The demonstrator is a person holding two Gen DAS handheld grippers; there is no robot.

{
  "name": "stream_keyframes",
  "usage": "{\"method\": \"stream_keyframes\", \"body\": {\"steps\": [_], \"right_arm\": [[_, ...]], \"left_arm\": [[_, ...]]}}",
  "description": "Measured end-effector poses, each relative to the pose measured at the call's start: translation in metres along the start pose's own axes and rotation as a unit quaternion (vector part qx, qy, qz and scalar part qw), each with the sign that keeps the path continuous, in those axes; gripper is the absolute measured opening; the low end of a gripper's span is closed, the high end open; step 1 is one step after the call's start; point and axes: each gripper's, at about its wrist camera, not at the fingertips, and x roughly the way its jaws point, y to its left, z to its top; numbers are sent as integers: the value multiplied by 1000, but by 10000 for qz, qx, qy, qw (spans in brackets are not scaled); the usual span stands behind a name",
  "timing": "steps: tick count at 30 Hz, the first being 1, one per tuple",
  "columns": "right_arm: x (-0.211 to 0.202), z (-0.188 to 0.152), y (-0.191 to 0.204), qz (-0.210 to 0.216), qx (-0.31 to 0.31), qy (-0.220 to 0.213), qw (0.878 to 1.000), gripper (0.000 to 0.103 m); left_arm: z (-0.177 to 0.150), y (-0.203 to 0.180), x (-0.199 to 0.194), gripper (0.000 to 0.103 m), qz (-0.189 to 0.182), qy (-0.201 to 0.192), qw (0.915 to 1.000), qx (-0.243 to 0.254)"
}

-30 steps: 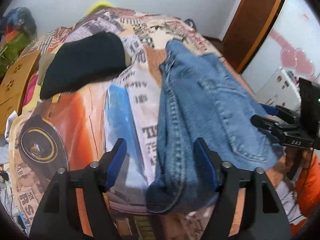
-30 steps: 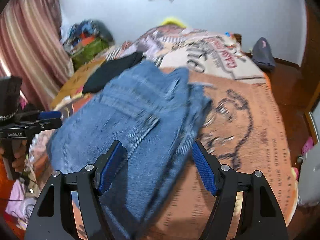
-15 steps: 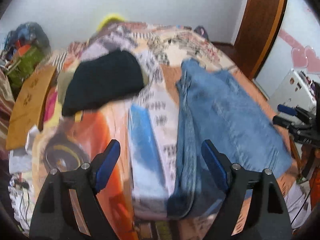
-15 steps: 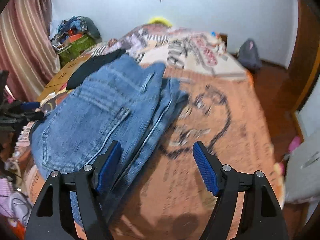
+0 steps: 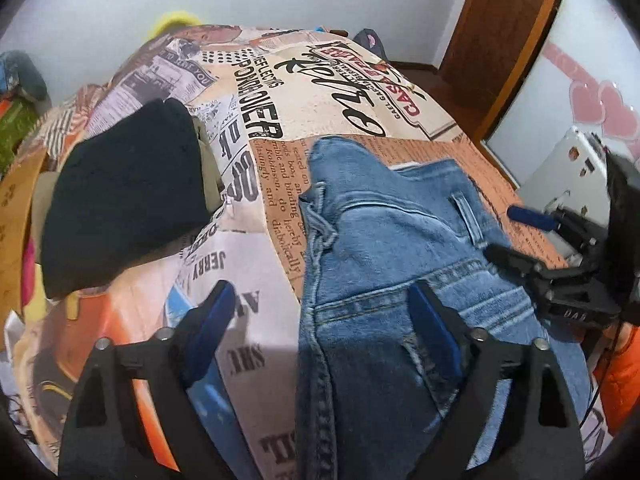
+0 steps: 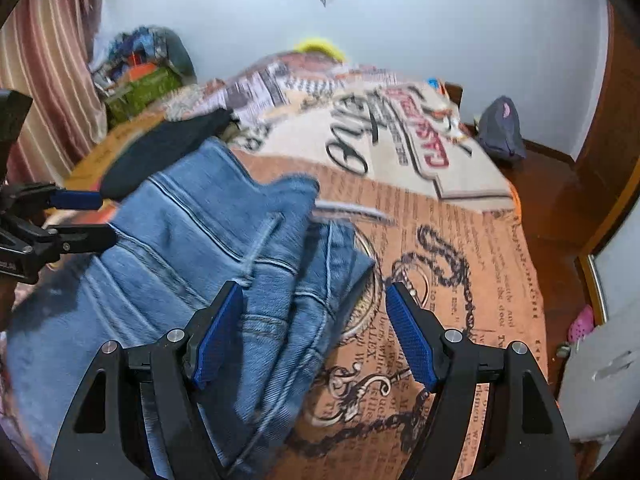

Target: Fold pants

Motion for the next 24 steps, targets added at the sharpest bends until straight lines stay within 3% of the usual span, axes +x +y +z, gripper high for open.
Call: {"method": "stream_keyframes", "body": {"steps": [5,11,16,20,24], "right_arm": [[1,0,-13,206,278,85,9994,71],[-31,-1,-12,210,204,-21,9996,71],[-65,-9,0,489,104,-71,9987,72],[-76,-21,14,919,244,47,9955,72],[-66,-37,28,1077,317,278,9933,72]], "left_arm": [[3,9,8,98,-145,87,9998,-78],[-4,12,-36,91,-9,-164,9999,-27],[-22,5,-74,91,-342,-250,9991,90],[-41,-10,-80,91,-757,-10,9968,243],[-54,-13,-62,91,-985,435,9941,112]]}}
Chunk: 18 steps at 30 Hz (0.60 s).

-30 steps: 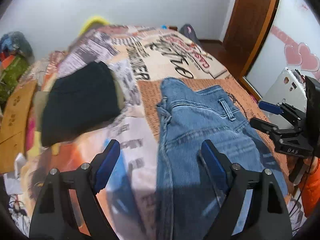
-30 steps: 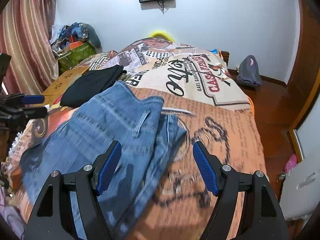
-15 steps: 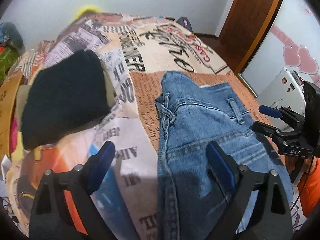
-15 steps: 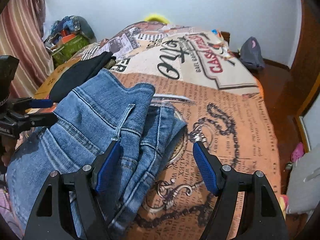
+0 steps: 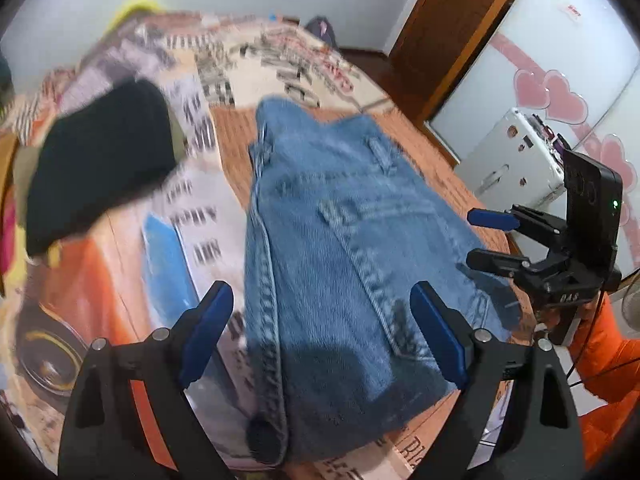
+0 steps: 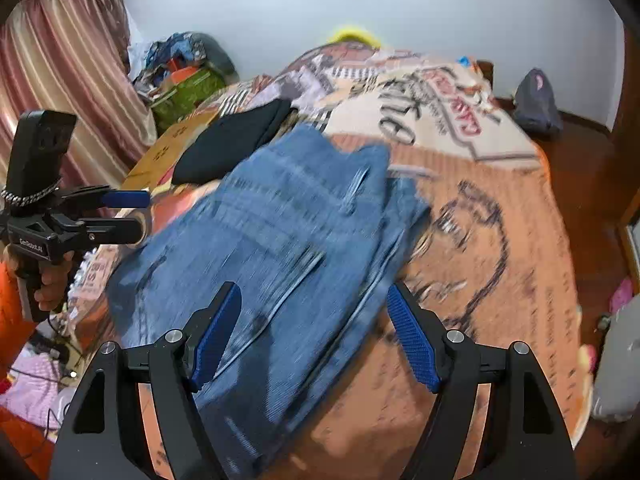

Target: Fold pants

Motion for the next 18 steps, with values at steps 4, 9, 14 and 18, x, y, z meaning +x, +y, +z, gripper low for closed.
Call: {"method": "stream_keyframes", "body": {"steps": [4,9,14,18], "right_arm": [[18,-10,-7,166,367,285,9988,75],[32,-6,-24,504,743,464,9949,84],[48,-1,-33,797,916,634,9906,92],[60,5,-35,944,822,666,9899,99]], "left_arm": [[-6,10,18,92,-263,325,9989,-220],[2,23,34,95,-695,576,9947,-498],[17,31,53,99,-991,881,9893,-612],[32,31,66,99,-1042,1010,9879,-549]]}}
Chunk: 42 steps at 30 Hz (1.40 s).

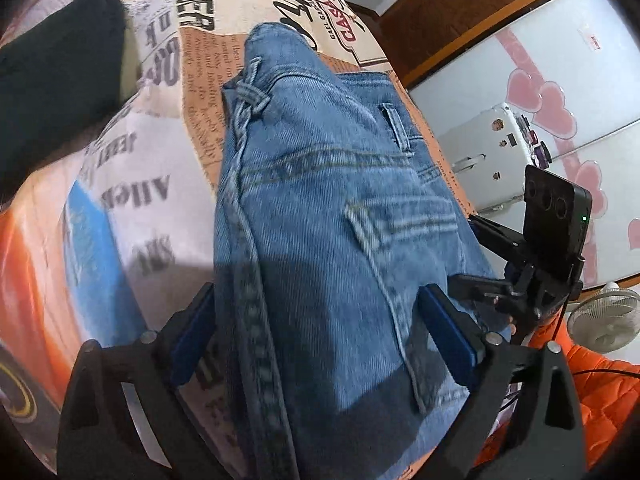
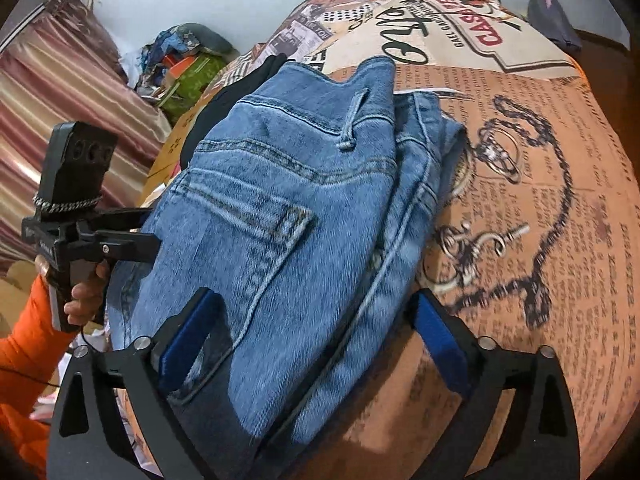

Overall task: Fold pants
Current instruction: 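Lift the folded jeans with both grippers and carry them across the bed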

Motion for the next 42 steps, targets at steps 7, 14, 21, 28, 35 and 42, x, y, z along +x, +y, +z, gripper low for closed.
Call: {"method": "stream_keyframes", "body": {"steps": [7,14,21,28,35,42], "right_arm": [[11,16,3,82,-184,109,9997,102],[4,20,4,-40,-299,26,9995,87],[-15,21,10,-300,-363,-175,9987,62],[-32,19,40,-545,-877,-380,9939,50],[-48,30,77,-570,-1229,-766,9878,49],[-56,55,124,-447,-1704,-1125,9779,49]], "left_arm": [[19,-15,15,100,322,63,9992,235],[14,-26,9,81,651,-321,9965,420],[7,-48,-1,69,1087,-646,9899,633],[-11,-72,-28,63,1563,-1057,9780,895],[-33,-87,-80,61,1865,-1791,9598,1090],[-48,-73,-145,61,2033,-2506,9423,893]]}}
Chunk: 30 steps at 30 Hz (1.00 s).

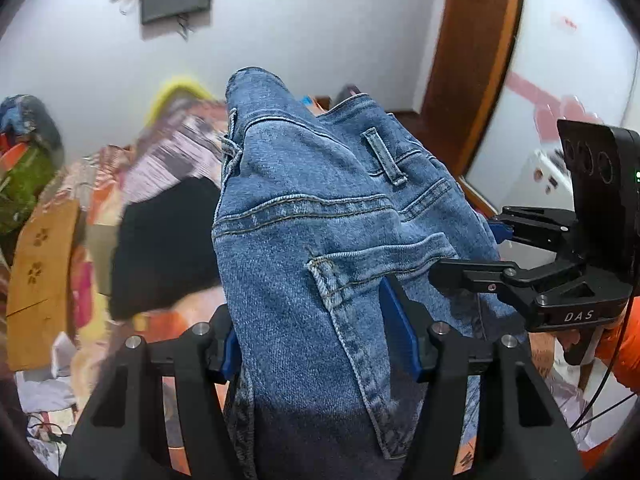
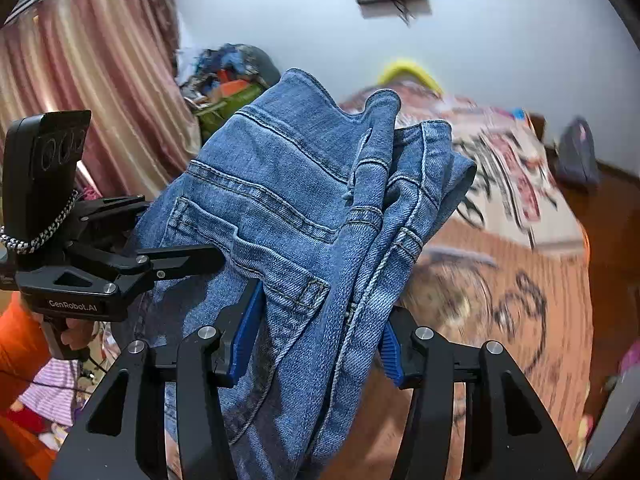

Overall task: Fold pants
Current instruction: 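Lift the folded jeans with both grippers and carry them across the bed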

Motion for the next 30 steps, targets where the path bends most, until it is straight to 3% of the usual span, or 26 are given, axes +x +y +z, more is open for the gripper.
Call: {"method": "stream_keyframes", "body": {"steps": [9,15,21,30], "right_arm": [[24,66,40,306,-594,-356,9971,48],[49,100,52,435,-702,-491,9954,48],[84,126,54,429,-711,-509,9952,48],[143,159,38,266,-620,-269,9974,48]], "left_arm": [[22,62,-50,60,448,-676,9960,-379],[38,106,-52,60,582,-780,9937,-560],[57,147,-33,60,674,-813,9924,-634],[75,198,26,60,609,-615,9933,-769]]}}
